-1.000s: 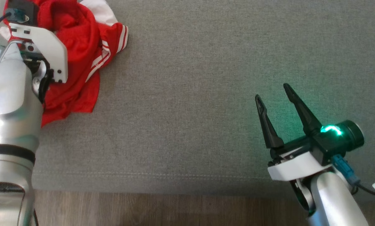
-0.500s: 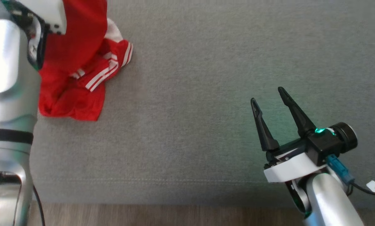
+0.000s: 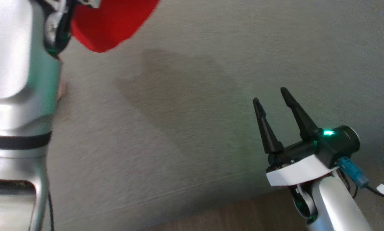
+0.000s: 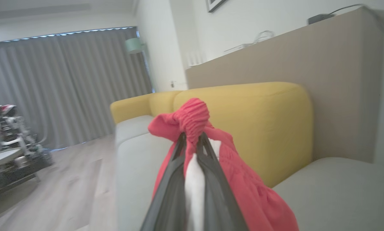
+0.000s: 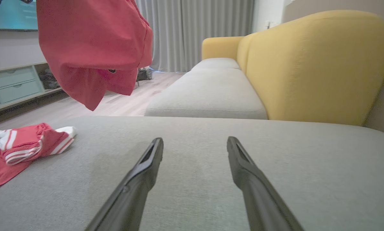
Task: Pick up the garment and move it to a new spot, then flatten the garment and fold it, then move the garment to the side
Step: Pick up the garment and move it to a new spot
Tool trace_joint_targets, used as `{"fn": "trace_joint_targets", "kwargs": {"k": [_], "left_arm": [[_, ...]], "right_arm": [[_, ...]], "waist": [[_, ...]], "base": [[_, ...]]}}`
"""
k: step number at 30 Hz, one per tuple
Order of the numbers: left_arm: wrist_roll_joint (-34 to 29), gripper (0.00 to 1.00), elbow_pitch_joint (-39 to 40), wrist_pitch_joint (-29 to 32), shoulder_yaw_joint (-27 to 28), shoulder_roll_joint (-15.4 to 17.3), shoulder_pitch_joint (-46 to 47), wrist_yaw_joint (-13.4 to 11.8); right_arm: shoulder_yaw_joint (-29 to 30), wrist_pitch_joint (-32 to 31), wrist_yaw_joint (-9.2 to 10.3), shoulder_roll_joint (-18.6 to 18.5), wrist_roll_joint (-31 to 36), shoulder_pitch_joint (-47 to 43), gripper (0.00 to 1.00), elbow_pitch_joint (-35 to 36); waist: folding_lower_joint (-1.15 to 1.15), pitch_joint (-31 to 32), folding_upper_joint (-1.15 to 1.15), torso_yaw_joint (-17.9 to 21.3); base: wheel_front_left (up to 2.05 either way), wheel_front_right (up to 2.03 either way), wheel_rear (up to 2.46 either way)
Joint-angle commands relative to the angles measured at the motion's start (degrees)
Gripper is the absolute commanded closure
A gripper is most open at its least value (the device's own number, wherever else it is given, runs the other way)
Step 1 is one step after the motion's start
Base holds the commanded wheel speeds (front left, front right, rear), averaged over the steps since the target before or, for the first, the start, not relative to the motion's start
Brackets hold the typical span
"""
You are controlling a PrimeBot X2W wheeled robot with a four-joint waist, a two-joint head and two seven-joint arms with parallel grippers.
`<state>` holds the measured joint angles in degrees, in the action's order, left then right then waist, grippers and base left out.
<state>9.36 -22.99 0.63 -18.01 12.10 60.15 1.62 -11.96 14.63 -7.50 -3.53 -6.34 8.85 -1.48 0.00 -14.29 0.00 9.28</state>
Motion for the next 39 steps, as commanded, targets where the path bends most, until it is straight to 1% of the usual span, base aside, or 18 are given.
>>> {"fn": "trace_joint_targets", "kwargs": {"k": [1,6,9,12,14,18,19,20,21,24,27,29,32,34,39], "left_arm": [[0.85,1.0,3.38,0.96,0.99,1.08,1.8,0.58],[1.83,1.0,5.21,3.97,-1.44,-0.86,0.79,1.58],[2.06,1.0,5.18,4.47,-2.92,-2.18,-0.12,1.73],[1.71,1.0,3.4,3.15,-5.42,-4.05,-1.62,2.11],[-0.05,1.0,1.24,0.73,-7.41,-4.1,-2.86,2.04],[-0.13,1.0,-7.0,-4.97,-9.24,-4.41,-9.47,1.49],[-0.19,0.71,-8.63,-6.18,-9.38,-4.35,-10.62,1.13],[-0.23,0.46,-10.27,-7.14,-9.46,-4.32,-11.65,0.69],[-0.21,0.0,-11.6,-8.12,-9.47,-4.38,-12.49,0.21],[0.33,0.0,-13.5,-10.13,-9.05,-4.79,-14.01,-0.86],[1.31,0.0,-13.89,-12.99,-7.76,-5.15,-15.91,-2.81],[1.98,0.0,-12.31,-14.48,-6.78,-5.81,-17.56,-4.57],[2.52,0.0,-8.14,-15.45,-5.4,-6.46,-21.74,-7.35],[2.31,0.0,-3.38,-15.57,-4.22,-6.72,-25.44,-9.5],[2.48,0.0,8.7,-15.61,-0.82,-7.51,-37.23,-12.4]], "right_arm": [[-1.39,0.37,0.01,0.64,-0.98,1.66,0.0,2.53],[-1.22,0.37,0.01,0.65,-3.73,2.42,0.0,3.71],[-0.86,0.37,0.01,0.65,-5.42,2.48,0.0,4.18],[0.87,0.37,0.01,0.65,-6.42,1.93,0.0,4.74],[1.81,0.37,0.01,0.65,-7.17,1.61,0.0,4.97],[2.46,0.37,0.01,0.65,-8.03,1.18,0.0,5.01],[2.22,0.37,0.01,0.65,-7.9,1.15,0.0,4.84],[1.84,0.37,0.01,0.65,-7.73,1.17,0.0,4.62],[1.35,0.37,0.01,0.65,-7.5,1.24,0.0,4.32],[0.17,0.37,0.01,0.65,-6.67,1.47,0.0,3.59],[-1.53,0.37,0.01,0.65,-5.49,1.95,0.0,2.51],[-1.61,0.37,0.01,0.65,-4.44,1.75,0.0,1.89],[-1.51,0.37,0.01,0.65,-3.66,1.12,0.0,0.98],[-1.11,0.37,0.01,0.65,-3.35,0.47,0.0,0.41],[-0.45,0.37,0.01,0.65,-2.03,-1.34,0.0,-1.21]], "waist": [[0.0,-0.26,0.0,8.13],[0.0,-2.18,0.0,16.5],[0.0,-3.74,0.0,20.35],[0.0,-5.57,0.0,21.24],[0.0,-6.67,0.0,21.4],[0.0,-7.72,0.0,21.25],[0.0,-7.68,0.0,21.11],[0.0,-7.56,0.0,20.96],[0.0,-7.35,0.0,20.78],[0.0,-6.55,0.0,20.33],[0.0,-4.69,0.0,19.41],[0.0,-2.96,0.0,17.2],[0.0,-0.2,0.0,13.26],[0.0,1.71,0.0,10.23],[0.0,6.41,0.0,2.95]], "base": [[0.0,0.0,0.0],[0.0,0.0,0.0],[0.0,0.0,0.0],[0.0,0.0,0.0],[0.0,0.0,0.0],[0.0,0.0,0.0],[0.0,0.0,0.0],[0.0,0.0,0.0],[0.0,0.0,0.0],[0.0,0.0,0.0],[0.0,0.0,0.0],[0.0,0.0,0.0],[0.0,0.0,0.0],[0.0,0.0,0.0],[0.0,0.0,0.0]]}}
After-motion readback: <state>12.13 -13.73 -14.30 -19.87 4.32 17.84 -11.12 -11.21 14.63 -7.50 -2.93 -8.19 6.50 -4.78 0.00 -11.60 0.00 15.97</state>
